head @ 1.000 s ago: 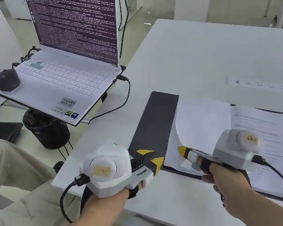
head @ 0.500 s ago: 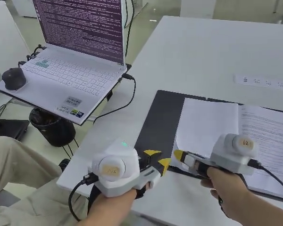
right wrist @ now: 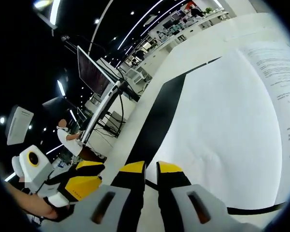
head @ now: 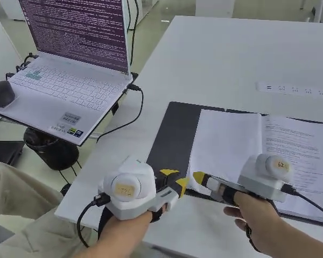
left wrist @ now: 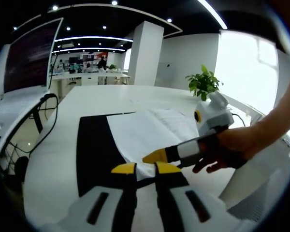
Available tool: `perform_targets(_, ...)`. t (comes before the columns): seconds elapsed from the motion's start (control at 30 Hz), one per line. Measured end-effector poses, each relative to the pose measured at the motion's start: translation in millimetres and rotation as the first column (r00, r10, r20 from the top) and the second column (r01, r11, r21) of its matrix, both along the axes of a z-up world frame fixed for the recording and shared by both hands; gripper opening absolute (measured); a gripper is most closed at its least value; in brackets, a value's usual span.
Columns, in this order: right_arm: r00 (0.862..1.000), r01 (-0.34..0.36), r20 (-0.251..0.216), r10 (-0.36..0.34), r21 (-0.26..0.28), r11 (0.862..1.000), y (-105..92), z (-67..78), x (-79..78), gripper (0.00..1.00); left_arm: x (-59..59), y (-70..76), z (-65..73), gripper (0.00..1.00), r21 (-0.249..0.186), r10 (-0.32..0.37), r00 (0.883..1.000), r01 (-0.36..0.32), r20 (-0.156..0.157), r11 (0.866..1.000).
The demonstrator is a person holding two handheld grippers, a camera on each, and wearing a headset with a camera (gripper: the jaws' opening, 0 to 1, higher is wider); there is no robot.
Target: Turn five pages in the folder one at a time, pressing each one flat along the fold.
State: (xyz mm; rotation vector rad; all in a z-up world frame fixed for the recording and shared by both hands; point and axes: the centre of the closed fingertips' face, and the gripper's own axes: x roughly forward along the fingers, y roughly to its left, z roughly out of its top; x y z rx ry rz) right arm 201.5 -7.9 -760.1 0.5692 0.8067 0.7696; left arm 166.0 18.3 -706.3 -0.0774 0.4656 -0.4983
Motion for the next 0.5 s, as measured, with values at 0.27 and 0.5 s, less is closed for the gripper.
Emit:
perform_targets(0.27,0.996,0.093,-0.012,-0.093,0.057,0.994,-39.3,14.8,20.7,0.05,20.7,-22.2,-27.4,0.1,0.014,-0.061,0.998,0.061,-0.035,0.998)
perform_targets(0.5,0.986,0.167,-0.023,-0.166,0.102,0.981,-80.6,26.2,42.8,0.01,39.4,-34.6,-55.7,0.1,0.032,-0.076,0.994,0.079,-0.08,0.996)
